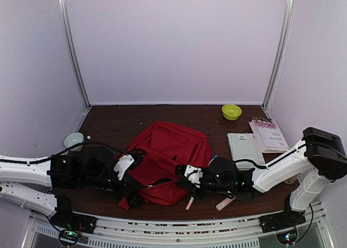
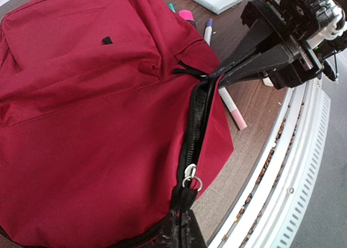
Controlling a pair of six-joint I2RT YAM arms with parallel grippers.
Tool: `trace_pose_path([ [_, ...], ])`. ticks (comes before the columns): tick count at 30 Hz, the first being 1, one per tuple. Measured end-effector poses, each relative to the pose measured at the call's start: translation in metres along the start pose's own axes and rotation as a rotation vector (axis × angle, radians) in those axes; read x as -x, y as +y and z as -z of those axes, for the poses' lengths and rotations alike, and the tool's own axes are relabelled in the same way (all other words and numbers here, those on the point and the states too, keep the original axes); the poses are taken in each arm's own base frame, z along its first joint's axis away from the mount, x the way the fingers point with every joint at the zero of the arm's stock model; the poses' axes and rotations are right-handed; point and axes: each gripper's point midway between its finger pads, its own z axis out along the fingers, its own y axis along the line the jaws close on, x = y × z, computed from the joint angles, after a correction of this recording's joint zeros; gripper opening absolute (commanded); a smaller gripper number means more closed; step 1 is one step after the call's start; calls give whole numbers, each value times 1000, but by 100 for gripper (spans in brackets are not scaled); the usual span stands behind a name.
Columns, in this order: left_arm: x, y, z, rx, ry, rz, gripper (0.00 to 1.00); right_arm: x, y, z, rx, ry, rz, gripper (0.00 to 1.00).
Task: Pack the student bag
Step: Unzip the largest pocket of the student bag, then hold the largest pocket of the student bag.
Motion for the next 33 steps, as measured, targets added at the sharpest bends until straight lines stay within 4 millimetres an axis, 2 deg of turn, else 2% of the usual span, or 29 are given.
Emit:
trace_pose_path([
  [3, 0, 0, 0, 0, 1, 6, 0, 0, 0, 1, 2, 8, -26, 18],
  [8, 1, -1, -5, 6, 23, 6, 0, 10, -1, 6, 10, 14, -64, 67],
  [10, 4, -2, -8, 8, 34, 5, 0, 19, -1, 12, 16, 2, -68, 79],
  [13, 15, -6, -13, 6, 38, 0, 0, 34, -1, 24, 28, -25, -57, 83],
  [18, 33, -15, -16, -14, 28, -17, 0, 57, 9, 41, 73, -79, -10, 81],
  [26, 37, -20, -22, -27, 45, -36, 0, 48, 31, 40, 165, -50, 78, 80],
  [33, 40, -23, -22, -37, 43, -41, 0, 52, 42, 23, 238, -43, 116, 78],
])
